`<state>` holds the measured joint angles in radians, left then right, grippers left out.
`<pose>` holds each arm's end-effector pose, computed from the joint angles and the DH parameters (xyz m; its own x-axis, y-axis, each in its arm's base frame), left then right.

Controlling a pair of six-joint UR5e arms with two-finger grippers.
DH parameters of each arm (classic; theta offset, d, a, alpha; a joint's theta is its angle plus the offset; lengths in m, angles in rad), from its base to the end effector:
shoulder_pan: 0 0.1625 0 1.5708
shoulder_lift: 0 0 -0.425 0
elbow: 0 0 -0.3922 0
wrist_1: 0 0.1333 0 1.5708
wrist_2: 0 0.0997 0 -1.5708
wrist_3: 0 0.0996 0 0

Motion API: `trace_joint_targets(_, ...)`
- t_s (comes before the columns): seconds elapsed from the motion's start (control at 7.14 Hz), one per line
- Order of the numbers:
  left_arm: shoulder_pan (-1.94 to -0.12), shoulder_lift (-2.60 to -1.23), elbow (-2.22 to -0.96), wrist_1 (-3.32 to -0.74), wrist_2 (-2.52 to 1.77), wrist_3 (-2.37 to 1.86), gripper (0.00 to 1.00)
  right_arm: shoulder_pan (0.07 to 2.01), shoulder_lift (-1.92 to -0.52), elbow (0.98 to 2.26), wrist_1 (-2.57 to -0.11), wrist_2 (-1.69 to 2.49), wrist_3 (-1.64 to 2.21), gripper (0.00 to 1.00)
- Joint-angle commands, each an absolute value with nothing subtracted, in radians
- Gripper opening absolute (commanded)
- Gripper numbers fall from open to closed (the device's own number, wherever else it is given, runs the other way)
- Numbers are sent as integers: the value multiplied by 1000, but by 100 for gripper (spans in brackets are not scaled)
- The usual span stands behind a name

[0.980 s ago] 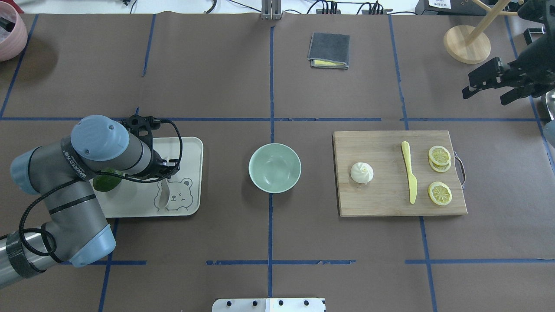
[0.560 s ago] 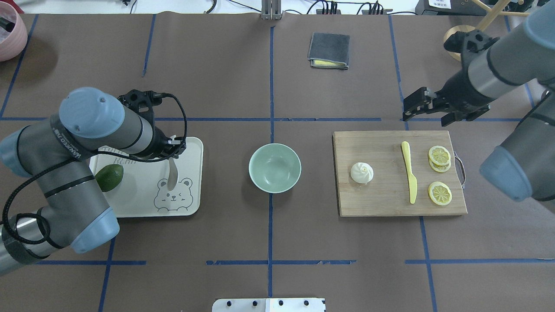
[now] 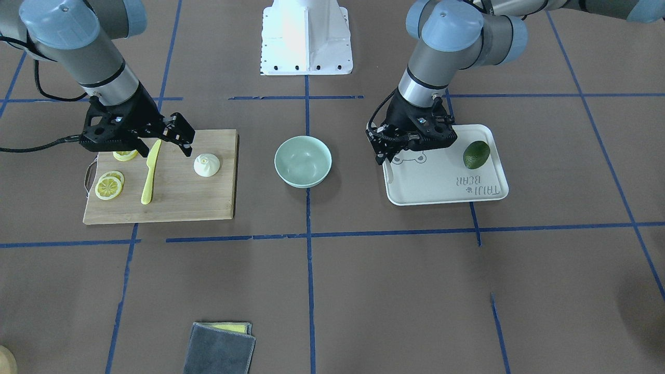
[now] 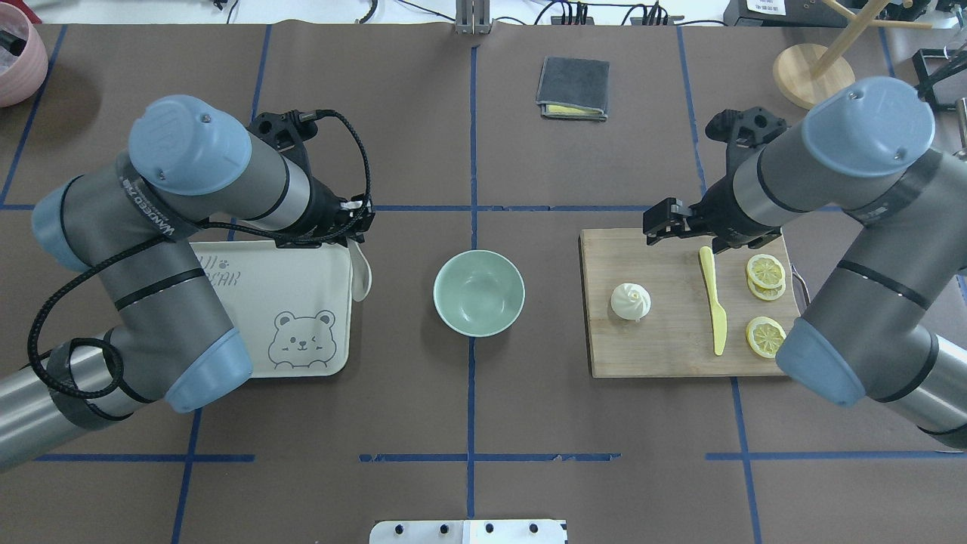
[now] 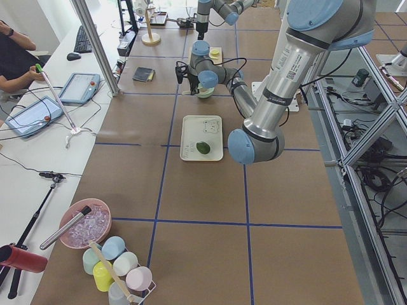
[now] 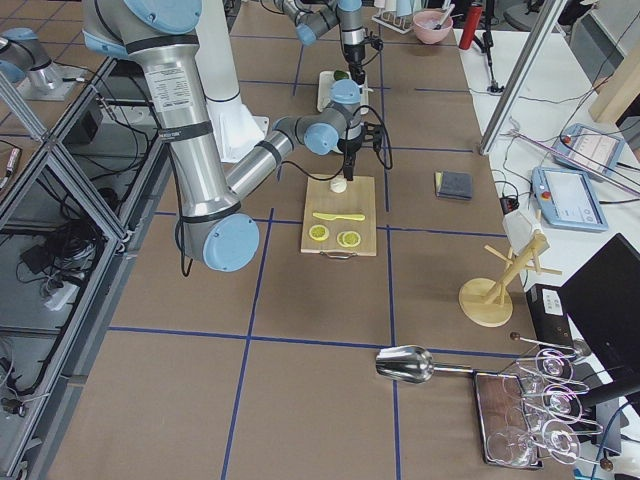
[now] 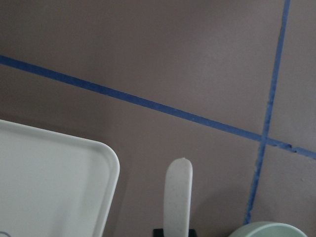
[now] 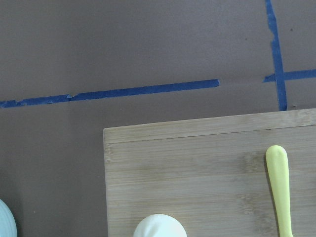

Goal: Put spoon and bun in bowl

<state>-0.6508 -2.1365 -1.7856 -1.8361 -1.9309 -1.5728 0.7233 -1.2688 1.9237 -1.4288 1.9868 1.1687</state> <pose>0.4474 -0.4641 0.2058 0.3981 -0.3055 -0.8650 0.3252 0.9287 -0.1783 -0.3674 -0.4485 0.3218 0.6343 0.0825 0.7687 -0.1527 0.9881 0.0200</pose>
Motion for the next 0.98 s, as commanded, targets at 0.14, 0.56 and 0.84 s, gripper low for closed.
trace_joint_targets(0.14, -598, -2224, -1603, -2043, -1922, -1718, 0, 669, -1256, 1859, -1379, 1948, 1173, 100)
trace_joint_targets(0.56, -568, -2247, -1601, -2054, -1921, -1749, 0, 609, -1238, 1801, -1367, 1910, 1175, 100)
trace_joint_targets(0.84, -563, -2285, -1563, -2054, -1919, -1756, 0, 601, -1207, 1763, -1367, 1911, 1178, 99)
